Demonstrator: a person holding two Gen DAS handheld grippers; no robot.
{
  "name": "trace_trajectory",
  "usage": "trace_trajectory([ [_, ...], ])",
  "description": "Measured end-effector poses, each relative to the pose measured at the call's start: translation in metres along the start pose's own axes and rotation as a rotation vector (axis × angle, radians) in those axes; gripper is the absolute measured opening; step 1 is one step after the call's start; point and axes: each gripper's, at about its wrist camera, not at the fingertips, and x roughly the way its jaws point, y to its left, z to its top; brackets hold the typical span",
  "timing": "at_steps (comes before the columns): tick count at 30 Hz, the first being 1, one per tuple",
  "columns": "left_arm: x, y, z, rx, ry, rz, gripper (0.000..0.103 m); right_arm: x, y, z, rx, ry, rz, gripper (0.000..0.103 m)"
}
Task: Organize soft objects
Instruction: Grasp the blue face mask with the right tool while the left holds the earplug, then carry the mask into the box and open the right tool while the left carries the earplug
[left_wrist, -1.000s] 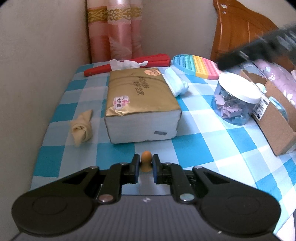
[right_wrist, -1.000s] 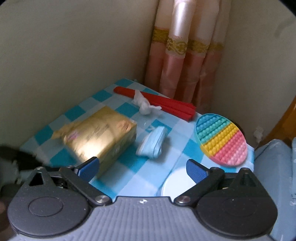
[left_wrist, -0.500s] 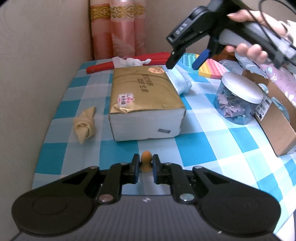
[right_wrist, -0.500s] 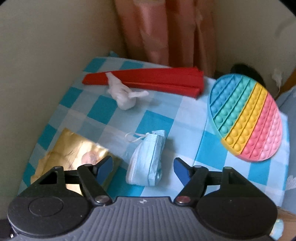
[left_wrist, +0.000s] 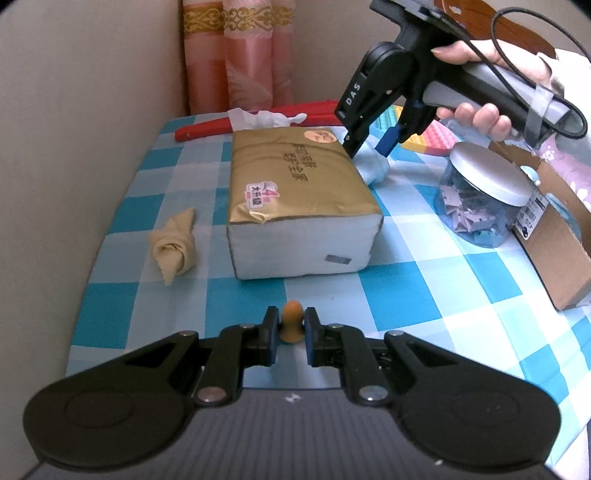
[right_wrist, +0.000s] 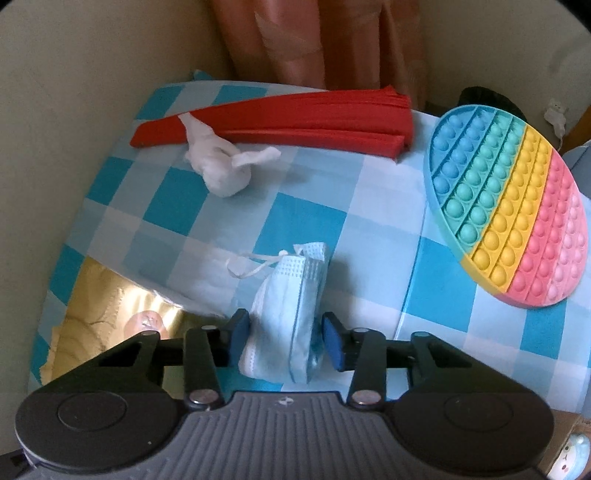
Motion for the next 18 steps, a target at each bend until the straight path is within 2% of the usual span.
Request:
trace_trajectory([
  [1,0.000,0.000,0.000,-0.001,0.001,-0.001,0.012,0.000,0.000,-0.001,-0.004,0.001,0.001,0.039],
  [9,-0.003,-0.001,0.001,-0.002,0.004,-0.010,0.012,-0.013,0.003,-0.007,-0.016,-0.023,-0.015,0.018],
  [18,-0.019,-0.003,0.000,-0.006,-0.007,-0.007,0.012,-0.041,0.009,-0.022,-0.043,-0.067,-0.015,0.014],
])
